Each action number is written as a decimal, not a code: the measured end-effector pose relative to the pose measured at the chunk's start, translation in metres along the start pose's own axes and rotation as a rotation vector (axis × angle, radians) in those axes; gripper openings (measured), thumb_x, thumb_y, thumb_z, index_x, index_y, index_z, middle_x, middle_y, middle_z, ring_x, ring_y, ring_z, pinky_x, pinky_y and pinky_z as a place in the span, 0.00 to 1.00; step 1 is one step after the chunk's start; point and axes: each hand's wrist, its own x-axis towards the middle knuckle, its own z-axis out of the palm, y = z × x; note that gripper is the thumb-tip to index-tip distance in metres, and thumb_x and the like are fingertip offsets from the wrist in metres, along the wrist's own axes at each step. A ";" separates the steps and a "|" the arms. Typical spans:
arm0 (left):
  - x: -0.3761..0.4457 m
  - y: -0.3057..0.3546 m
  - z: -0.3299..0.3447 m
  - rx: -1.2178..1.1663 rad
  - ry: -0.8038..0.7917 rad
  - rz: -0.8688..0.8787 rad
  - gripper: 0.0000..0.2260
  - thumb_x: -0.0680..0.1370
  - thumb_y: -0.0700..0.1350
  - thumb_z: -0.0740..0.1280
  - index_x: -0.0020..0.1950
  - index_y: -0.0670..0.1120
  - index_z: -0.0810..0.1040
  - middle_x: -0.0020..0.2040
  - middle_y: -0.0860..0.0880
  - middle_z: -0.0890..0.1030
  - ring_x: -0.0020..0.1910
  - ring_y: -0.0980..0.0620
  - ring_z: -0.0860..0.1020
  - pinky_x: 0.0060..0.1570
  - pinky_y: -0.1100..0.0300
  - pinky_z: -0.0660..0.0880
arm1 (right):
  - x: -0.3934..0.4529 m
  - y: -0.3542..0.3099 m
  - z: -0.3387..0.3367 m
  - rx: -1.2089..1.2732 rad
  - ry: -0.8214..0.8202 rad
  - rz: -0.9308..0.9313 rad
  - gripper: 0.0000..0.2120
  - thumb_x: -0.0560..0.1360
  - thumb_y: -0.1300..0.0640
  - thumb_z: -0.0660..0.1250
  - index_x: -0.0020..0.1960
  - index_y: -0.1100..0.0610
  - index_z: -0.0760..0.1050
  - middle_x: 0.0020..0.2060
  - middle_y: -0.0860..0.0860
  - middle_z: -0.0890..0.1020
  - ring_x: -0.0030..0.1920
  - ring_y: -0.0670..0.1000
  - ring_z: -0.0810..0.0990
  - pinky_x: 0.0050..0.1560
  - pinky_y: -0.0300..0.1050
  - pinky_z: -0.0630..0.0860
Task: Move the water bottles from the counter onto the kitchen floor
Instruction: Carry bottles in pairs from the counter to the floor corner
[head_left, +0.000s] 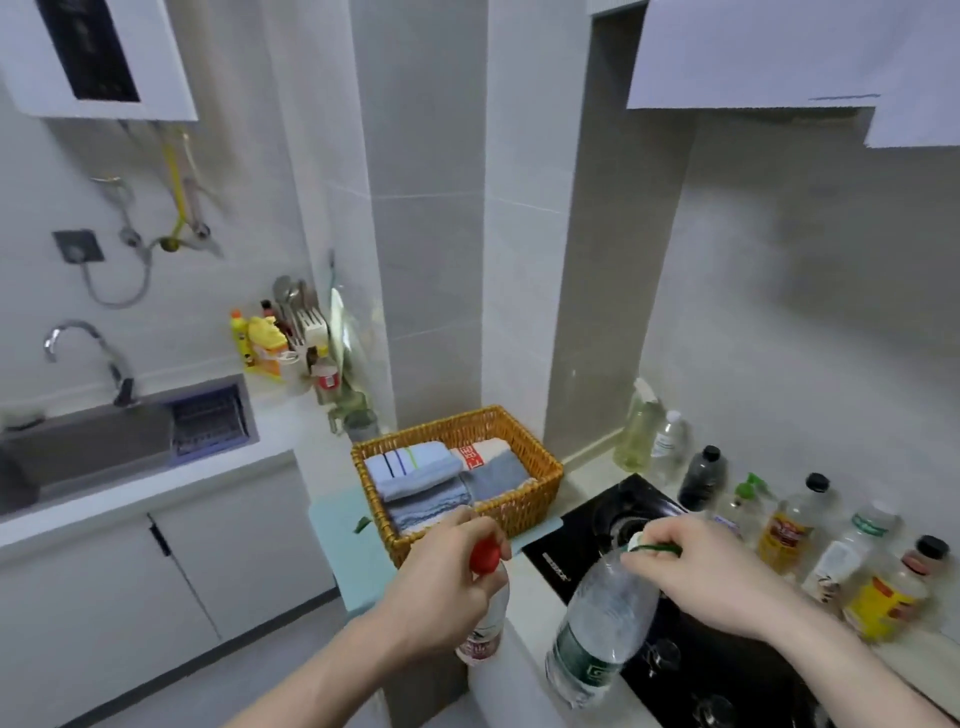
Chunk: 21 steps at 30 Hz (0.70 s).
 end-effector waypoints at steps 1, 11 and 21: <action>-0.005 -0.010 -0.011 0.001 0.027 -0.032 0.08 0.74 0.49 0.71 0.48 0.59 0.74 0.50 0.61 0.72 0.49 0.59 0.75 0.52 0.58 0.75 | 0.009 -0.012 0.005 -0.004 -0.013 -0.025 0.20 0.75 0.46 0.70 0.30 0.52 0.68 0.23 0.44 0.67 0.25 0.44 0.64 0.31 0.41 0.60; -0.062 -0.064 -0.082 0.024 0.337 -0.367 0.06 0.76 0.49 0.71 0.48 0.57 0.76 0.50 0.61 0.74 0.50 0.60 0.75 0.49 0.66 0.74 | 0.086 -0.123 0.062 -0.033 -0.200 -0.389 0.22 0.74 0.45 0.71 0.28 0.52 0.66 0.24 0.45 0.68 0.27 0.45 0.65 0.31 0.41 0.61; -0.163 -0.108 -0.125 0.070 0.545 -0.657 0.06 0.75 0.50 0.72 0.46 0.59 0.76 0.47 0.60 0.75 0.47 0.59 0.75 0.47 0.66 0.71 | 0.106 -0.227 0.151 -0.099 -0.416 -0.640 0.19 0.71 0.45 0.69 0.31 0.57 0.68 0.26 0.48 0.68 0.29 0.46 0.64 0.34 0.45 0.64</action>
